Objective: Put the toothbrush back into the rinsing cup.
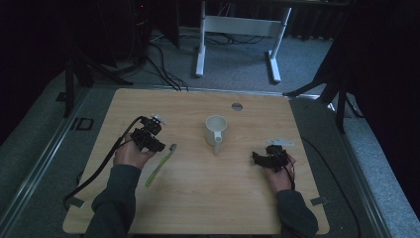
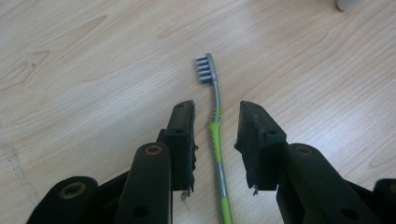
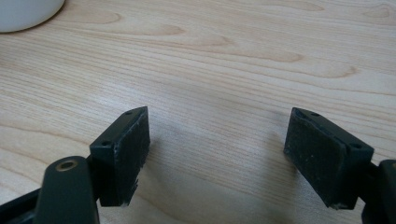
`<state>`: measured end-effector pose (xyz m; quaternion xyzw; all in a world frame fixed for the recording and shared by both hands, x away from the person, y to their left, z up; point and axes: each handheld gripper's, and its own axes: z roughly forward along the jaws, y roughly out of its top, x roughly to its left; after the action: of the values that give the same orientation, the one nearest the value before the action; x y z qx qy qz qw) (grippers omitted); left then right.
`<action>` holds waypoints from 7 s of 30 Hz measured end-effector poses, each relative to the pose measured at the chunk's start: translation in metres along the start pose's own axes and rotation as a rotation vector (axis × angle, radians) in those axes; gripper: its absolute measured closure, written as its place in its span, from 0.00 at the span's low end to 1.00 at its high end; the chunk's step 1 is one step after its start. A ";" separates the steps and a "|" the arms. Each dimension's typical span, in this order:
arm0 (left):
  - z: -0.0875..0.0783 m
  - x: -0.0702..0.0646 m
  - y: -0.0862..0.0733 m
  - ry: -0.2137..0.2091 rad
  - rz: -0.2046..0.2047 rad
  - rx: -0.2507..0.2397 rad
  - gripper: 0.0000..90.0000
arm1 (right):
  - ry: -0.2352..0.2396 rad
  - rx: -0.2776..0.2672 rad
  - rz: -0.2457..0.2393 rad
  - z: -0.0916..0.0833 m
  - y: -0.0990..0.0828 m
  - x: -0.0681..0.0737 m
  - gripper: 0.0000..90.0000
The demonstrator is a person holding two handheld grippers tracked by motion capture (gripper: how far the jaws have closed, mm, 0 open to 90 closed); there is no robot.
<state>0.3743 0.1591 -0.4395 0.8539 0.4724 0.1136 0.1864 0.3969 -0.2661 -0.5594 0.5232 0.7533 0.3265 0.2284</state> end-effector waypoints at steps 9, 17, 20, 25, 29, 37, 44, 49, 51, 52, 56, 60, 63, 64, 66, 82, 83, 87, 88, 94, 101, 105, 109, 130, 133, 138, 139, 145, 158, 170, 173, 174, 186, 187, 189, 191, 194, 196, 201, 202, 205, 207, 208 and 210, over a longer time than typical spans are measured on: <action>0.003 0.000 0.002 -0.005 0.000 0.022 0.74 | 0.000 0.000 -0.002 0.000 0.000 0.000 0.24; 0.006 0.000 0.003 -0.008 -0.002 0.057 0.74 | 0.000 0.000 -0.002 0.000 0.000 0.000 0.24; 0.008 0.001 0.004 -0.008 -0.002 0.066 0.74 | 0.000 0.000 -0.002 0.000 0.000 0.000 0.24; 0.010 0.000 0.005 -0.008 0.002 0.081 0.75 | 0.000 0.000 -0.002 0.000 0.000 0.000 0.24; 0.013 0.000 0.005 -0.016 -0.001 0.095 0.76 | 0.000 0.000 -0.002 0.000 0.000 0.000 0.24; 0.019 -0.001 0.006 -0.023 -0.006 0.130 0.76 | 0.000 0.000 -0.002 0.000 0.000 0.000 0.24; 0.022 -0.001 0.007 -0.021 -0.008 0.149 0.75 | 0.000 0.000 -0.002 0.000 0.000 0.000 0.24; 0.028 -0.003 0.008 -0.025 -0.009 0.171 0.75 | 0.000 0.000 -0.002 0.000 0.000 0.000 0.24; 0.028 -0.003 0.008 -0.025 -0.008 0.177 0.75 | 0.000 0.000 -0.002 0.000 0.000 0.000 0.24; 0.030 -0.003 0.008 -0.025 -0.012 0.180 0.75 | 0.000 0.000 -0.002 0.000 0.000 0.000 0.24; 0.032 -0.003 0.009 -0.025 -0.009 0.194 0.75 | 0.001 0.000 -0.002 0.000 0.000 0.000 0.24; 0.034 -0.003 0.009 -0.023 -0.014 0.201 0.76 | 0.000 0.000 -0.002 0.000 0.000 0.000 0.24; 0.035 -0.003 0.009 -0.024 -0.015 0.206 0.76 | 0.000 0.000 -0.002 0.000 0.000 0.000 0.24; 0.036 -0.003 0.010 -0.023 -0.010 0.211 0.76 | 0.000 0.000 -0.001 0.000 0.000 0.000 0.24; 0.037 -0.004 0.010 -0.022 -0.014 0.214 0.76 | 0.000 0.000 -0.003 0.000 0.000 0.000 0.24; 0.043 -0.006 0.010 -0.014 -0.009 0.227 0.77 | 0.001 0.000 -0.002 0.000 0.000 0.000 0.24; 0.043 -0.006 0.010 -0.013 -0.008 0.228 0.77 | 0.000 0.000 -0.003 0.000 0.000 0.000 0.24; 0.045 -0.006 0.010 -0.010 -0.005 0.229 0.77 | 0.000 0.000 -0.003 0.000 0.000 0.000 0.24; 0.045 -0.007 0.010 -0.010 -0.005 0.230 0.77 | 0.001 0.000 -0.002 0.000 0.000 0.000 0.24; 0.049 -0.009 0.010 -0.004 -0.002 0.242 0.77 | 0.000 0.000 -0.002 0.000 0.000 0.000 0.24; 0.052 -0.009 0.010 0.001 0.004 0.258 0.77 | 0.001 0.000 -0.003 0.000 0.000 0.000 0.24; 0.055 -0.010 0.010 0.002 0.008 0.270 0.77 | 0.000 0.000 -0.003 0.000 0.000 0.000 0.24; 0.059 -0.011 0.010 0.002 0.010 0.282 0.78 | 0.001 0.000 -0.003 0.000 0.000 0.000 0.24; 0.076 -0.009 0.009 0.014 -0.008 0.330 0.82 | 0.001 0.000 0.000 0.000 0.000 0.000 0.24; 0.077 -0.009 0.009 0.015 -0.007 0.334 0.82 | 0.001 0.000 -0.001 0.000 0.000 0.000 0.24; 0.080 -0.009 0.009 0.018 -0.008 0.339 0.83 | 0.001 0.000 0.000 0.000 0.000 0.000 0.24; 0.080 -0.009 0.009 0.020 -0.009 0.342 0.83 | 0.001 0.000 -0.001 0.000 0.000 0.000 0.24; 0.083 -0.009 0.009 0.027 -0.005 0.352 0.85 | 0.001 -0.001 -0.001 0.000 0.000 0.000 0.24; 0.088 -0.012 0.008 0.042 -0.002 0.376 0.88 | 0.001 0.000 0.000 0.000 0.000 0.000 0.24; 0.083 -0.011 0.008 0.048 0.000 0.353 0.90 | 0.001 0.000 0.000 0.000 0.000 0.000 0.24; 0.076 -0.009 0.009 0.041 -0.004 0.322 0.90 | 0.001 0.000 0.000 0.000 0.000 0.000 0.24; 0.073 -0.008 0.009 0.041 -0.011 0.308 0.90 | 0.001 0.000 0.000 0.000 0.000 0.000 0.24; 0.057 -0.008 0.010 -0.001 -0.029 0.196 0.90 | 0.001 0.000 0.000 0.000 0.000 0.000 0.24; 0.056 -0.008 0.010 -0.001 -0.033 0.184 0.90 | 0.002 0.000 0.000 0.000 0.000 0.000 0.24; 0.053 -0.008 0.010 -0.005 -0.037 0.165 0.90 | 0.001 0.000 0.000 0.000 0.000 0.000 0.24; 0.049 -0.008 0.010 -0.007 -0.035 0.142 0.90 | 0.001 0.000 0.000 0.000 0.000 0.000 0.24; 0.044 -0.008 0.009 -0.004 -0.040 0.109 0.90 | 0.001 0.000 0.000 0.000 0.000 0.000 0.24; 0.041 -0.008 0.009 -0.007 -0.039 0.089 0.90 | 0.001 0.000 0.001 0.000 0.000 0.000 0.24; 0.035 -0.008 0.008 0.004 -0.038 0.046 0.90 | 0.001 0.000 0.001 0.000 0.000 0.000 0.24; 0.035 -0.008 0.008 0.005 -0.038 0.040 0.90 | 0.001 0.000 0.001 0.000 0.000 0.000 0.24; 0.033 -0.009 0.008 0.008 -0.033 0.024 0.90 | 0.001 0.000 0.001 0.000 0.000 0.000 0.24; 0.032 -0.009 0.008 0.012 -0.028 0.014 0.90 | 0.001 0.000 0.000 0.000 0.000 0.000 0.24; 0.032 -0.009 0.007 0.014 -0.026 0.008 0.89 | 0.001 0.000 0.000 0.000 0.000 0.000 0.24; 0.031 -0.010 0.007 0.016 -0.031 -0.009 0.90 | 0.001 0.000 0.000 0.000 0.000 0.000 0.24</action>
<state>0.3855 0.1405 -0.4644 0.8446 0.4868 0.1197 0.1880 0.3971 -0.2658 -0.5594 0.5230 0.7534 0.3268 0.2280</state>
